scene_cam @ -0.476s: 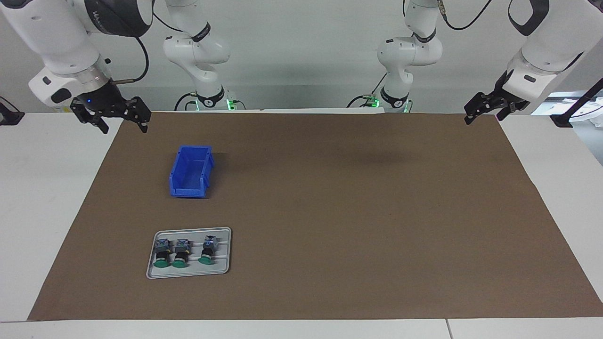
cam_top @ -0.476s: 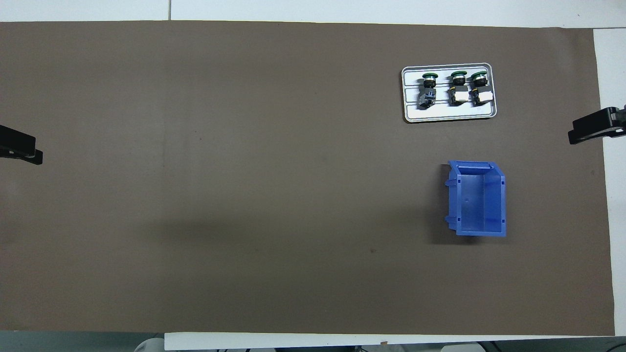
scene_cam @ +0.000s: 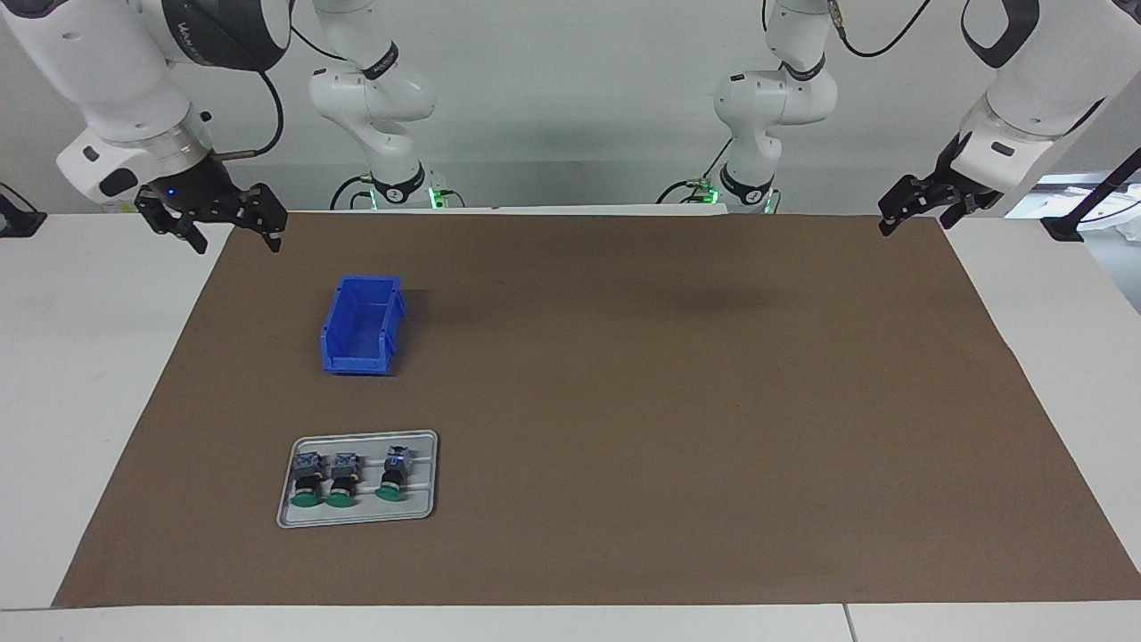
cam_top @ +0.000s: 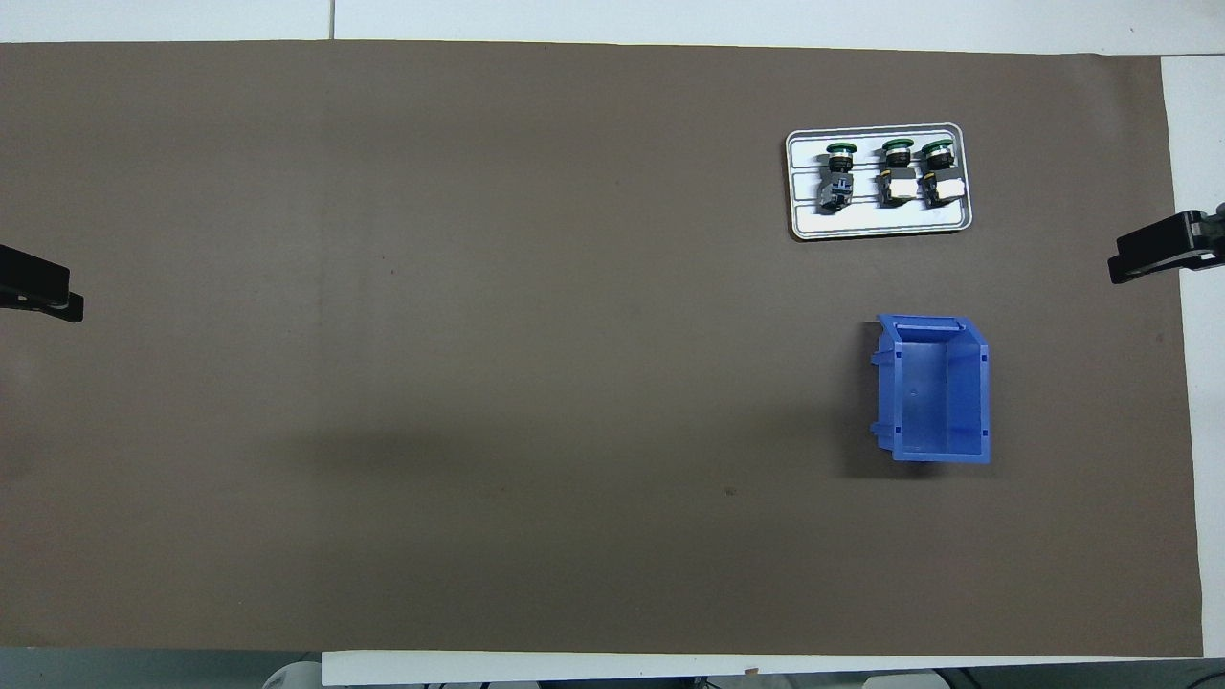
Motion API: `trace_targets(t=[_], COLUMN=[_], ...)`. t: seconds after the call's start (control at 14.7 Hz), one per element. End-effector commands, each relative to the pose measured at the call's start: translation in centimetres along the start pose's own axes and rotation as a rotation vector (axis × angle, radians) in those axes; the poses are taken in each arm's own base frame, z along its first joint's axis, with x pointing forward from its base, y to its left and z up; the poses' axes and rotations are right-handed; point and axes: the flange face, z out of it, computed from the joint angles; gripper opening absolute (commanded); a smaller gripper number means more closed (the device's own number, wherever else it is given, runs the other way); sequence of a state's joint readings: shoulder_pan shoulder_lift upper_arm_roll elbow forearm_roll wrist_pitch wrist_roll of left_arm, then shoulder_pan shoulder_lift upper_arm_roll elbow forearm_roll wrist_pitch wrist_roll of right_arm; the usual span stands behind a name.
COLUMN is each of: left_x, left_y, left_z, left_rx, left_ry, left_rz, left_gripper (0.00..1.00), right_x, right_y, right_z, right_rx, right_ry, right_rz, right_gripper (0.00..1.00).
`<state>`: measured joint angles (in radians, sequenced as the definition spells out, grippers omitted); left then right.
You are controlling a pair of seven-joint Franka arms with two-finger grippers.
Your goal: Place and press button with both arms
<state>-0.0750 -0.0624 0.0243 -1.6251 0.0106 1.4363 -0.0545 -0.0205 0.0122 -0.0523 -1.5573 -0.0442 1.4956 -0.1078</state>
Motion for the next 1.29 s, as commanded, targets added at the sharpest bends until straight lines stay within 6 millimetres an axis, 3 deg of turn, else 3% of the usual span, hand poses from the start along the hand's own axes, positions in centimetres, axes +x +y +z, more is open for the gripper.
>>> trace_targets(t=[0.0,0.14,0.27,0.48,0.68,0.82,1.02,1.22], left_x=[-0.3,-0.3,-0.3,-0.3,-0.4,-0.4,-0.4,-0.4], left_y=[0.2,0.2,0.2,0.2,0.2,0.2,0.2,0.2], left_z=[-0.1,-0.1,-0.1,0.0,0.0,0.0,0.0,0.0], left_rx=[0.008,0.008,0.008,0.008,0.009,0.008,0.008,0.009], left_ry=[0.018,0.018,0.018,0.016,0.012,0.016,0.015,0.012], left_rz=[0.017,0.017,0.018,0.018,0.015,0.014,0.012,0.012], left_gripper=[1.00,1.00,1.00,1.00,1.00,1.00,1.00,1.00], right_x=[-0.5,-0.4,0.8,3.7,8.8,12.0,15.3,16.0], right_y=[-0.2,-0.9,-4.4,-9.8,-12.2,-15.7,-15.9,-15.1], right_z=[0.1,0.1,0.0,2.5,8.1,12.6,19.2,22.7], right_rx=[0.005,0.014,0.040,0.040,0.053,0.052,0.056,0.052], right_ry=[0.002,0.008,0.061,0.088,0.139,0.196,0.227,0.198], right_rz=[-0.019,-0.031,-0.062,0.017,0.053,0.020,0.053,0.069], right_gripper=[1.00,1.00,1.00,1.00,1.00,1.00,1.00,0.98])
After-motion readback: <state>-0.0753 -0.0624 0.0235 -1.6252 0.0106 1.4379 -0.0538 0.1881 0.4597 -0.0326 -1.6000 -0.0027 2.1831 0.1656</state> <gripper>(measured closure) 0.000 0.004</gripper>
